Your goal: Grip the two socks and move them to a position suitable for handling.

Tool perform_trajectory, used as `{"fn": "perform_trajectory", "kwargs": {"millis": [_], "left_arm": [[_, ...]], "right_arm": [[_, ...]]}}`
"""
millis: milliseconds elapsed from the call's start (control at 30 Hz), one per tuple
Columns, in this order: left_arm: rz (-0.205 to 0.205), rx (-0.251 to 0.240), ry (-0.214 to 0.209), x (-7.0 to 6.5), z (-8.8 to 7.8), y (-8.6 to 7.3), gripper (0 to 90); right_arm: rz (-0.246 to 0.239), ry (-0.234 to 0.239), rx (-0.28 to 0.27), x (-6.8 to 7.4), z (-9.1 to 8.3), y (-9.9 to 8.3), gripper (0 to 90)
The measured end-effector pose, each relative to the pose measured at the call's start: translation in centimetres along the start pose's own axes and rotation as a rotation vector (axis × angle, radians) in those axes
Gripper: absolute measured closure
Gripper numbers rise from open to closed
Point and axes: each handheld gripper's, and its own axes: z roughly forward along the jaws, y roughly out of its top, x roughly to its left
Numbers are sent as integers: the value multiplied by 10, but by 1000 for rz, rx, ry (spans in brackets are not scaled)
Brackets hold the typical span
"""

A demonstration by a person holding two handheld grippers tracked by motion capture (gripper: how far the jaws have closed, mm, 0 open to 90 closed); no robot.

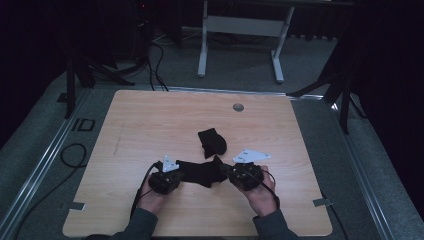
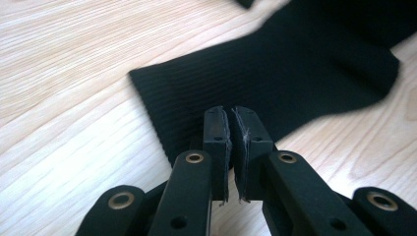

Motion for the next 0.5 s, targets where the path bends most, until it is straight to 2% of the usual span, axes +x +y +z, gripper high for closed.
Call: {"fn": "perform_trajectory", "kwargs": {"millis": [100, 233, 300, 400, 500], "left_arm": [[-12, 9, 15, 6, -4, -2, 848], [-18, 17, 30, 11, -6, -3, 844], [-20, 17, 31, 11, -6, -3, 839], [-21, 10, 25, 12, -6, -3, 813], [-18, 9, 24, 12, -6, -2, 792]], "right_arm": [[33, -34, 32, -11, -3, -18, 867], [78, -46, 89, -23, -3, -37, 861], [108, -53, 123, -31, -4, -46, 810], [110, -100, 118, -37, -8, -46, 721], [96, -118, 87, -42, -7, -33, 673]]}}
